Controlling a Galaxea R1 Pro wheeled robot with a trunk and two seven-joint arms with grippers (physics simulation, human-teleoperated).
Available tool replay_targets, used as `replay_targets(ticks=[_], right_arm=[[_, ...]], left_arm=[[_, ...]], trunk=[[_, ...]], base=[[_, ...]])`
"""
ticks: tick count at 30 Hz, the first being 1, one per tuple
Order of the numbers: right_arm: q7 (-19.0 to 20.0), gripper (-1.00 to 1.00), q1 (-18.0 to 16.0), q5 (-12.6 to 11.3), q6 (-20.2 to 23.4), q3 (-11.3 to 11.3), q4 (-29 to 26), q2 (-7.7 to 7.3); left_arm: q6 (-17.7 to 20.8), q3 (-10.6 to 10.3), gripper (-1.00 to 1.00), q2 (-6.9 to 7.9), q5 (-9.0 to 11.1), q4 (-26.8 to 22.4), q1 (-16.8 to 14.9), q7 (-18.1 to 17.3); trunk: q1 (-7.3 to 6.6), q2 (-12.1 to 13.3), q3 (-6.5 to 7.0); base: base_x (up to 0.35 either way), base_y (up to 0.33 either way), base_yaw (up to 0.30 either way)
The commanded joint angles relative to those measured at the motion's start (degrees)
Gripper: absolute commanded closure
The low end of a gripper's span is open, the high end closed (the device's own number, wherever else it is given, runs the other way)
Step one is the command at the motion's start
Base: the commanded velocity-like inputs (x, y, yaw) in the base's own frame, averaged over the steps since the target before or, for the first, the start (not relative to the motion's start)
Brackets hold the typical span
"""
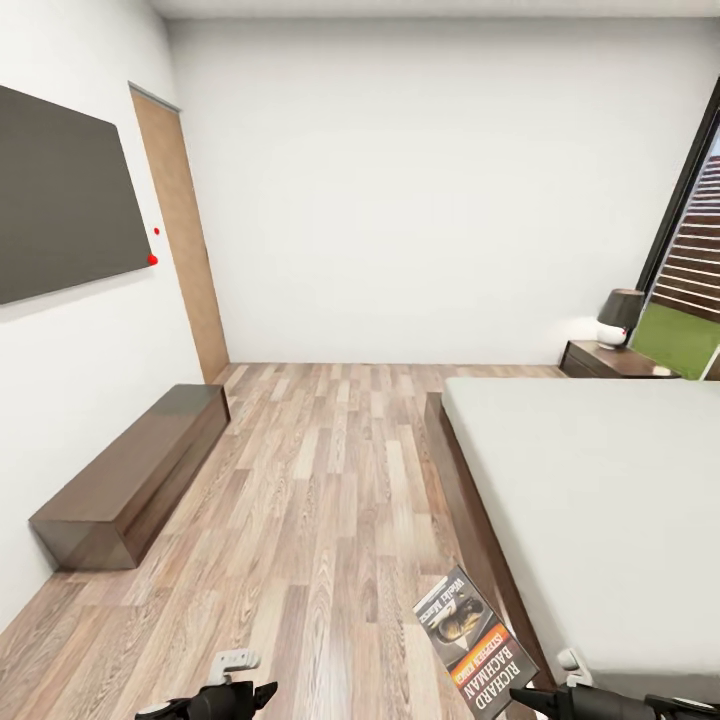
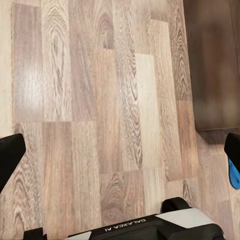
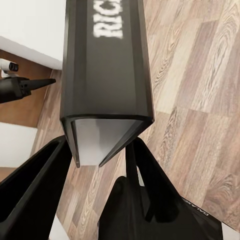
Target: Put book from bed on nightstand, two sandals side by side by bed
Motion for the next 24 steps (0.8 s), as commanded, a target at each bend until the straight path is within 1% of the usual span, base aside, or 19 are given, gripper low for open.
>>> replay_targets(ticks=[1,12,24], right_arm=[[0.31,1.0,-0.07,0.44,0.6,-0.5,-0.04,0.03],[0.31,1.0,-0.07,0.44,0.6,-0.46,-0.04,0.03],[0.31,1.0,-0.07,0.44,0.6,-0.41,-0.04,0.03]], left_arm=[[-0.31,0.41,-1.0,0.02,-0.61,0.05,-0.05,-0.11],[-0.31,0.41,-1.0,0.02,-0.61,0.05,-0.03,-0.11],[-0.33,0.41,-1.0,0.02,-0.61,0.04,-0.03,-0.11]], trunk=[[0.04,-0.13,-0.13],[0.04,-0.13,-0.08],[0.04,-0.13,0.88]], base=[[0.0,0.0,0.0],[0.0,0.0,-0.004],[0.0,0.0,-0.078]])
